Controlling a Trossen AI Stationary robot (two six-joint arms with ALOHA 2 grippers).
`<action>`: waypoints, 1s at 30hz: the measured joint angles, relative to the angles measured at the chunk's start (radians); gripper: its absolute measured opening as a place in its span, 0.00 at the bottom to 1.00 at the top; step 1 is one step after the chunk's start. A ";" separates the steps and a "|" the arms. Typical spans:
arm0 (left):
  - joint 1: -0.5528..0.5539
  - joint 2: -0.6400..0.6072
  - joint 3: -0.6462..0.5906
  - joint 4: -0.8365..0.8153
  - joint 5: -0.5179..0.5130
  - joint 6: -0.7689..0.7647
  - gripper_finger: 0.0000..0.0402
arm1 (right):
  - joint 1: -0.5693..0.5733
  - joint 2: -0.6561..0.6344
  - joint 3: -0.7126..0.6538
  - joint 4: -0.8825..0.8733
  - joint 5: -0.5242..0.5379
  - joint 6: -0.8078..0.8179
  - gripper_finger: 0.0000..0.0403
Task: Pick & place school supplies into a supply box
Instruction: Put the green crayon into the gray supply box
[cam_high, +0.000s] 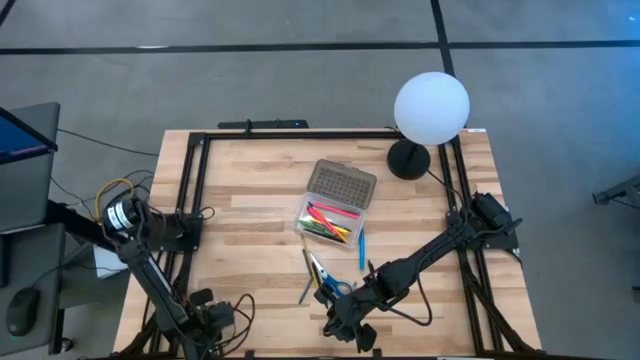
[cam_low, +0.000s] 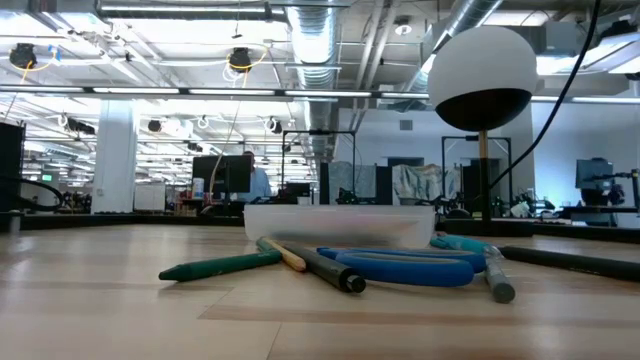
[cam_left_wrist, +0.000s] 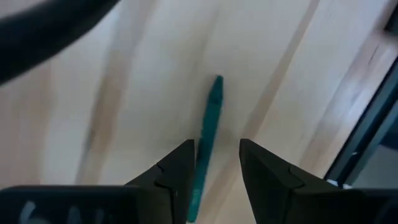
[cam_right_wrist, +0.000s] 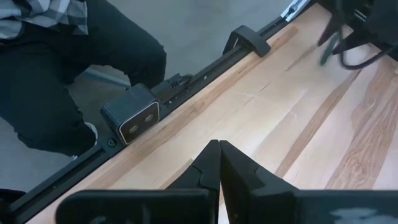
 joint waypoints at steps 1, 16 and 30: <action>-0.001 0.010 0.000 0.008 0.004 0.005 0.31 | 0.000 0.000 0.000 -0.001 0.000 0.000 0.00; -0.021 0.030 0.005 -0.055 0.016 0.023 0.27 | -0.006 0.000 0.000 0.001 0.000 0.001 0.00; -0.014 0.032 0.003 -0.070 -0.055 0.019 0.03 | -0.005 0.000 0.000 -0.033 0.001 0.049 0.00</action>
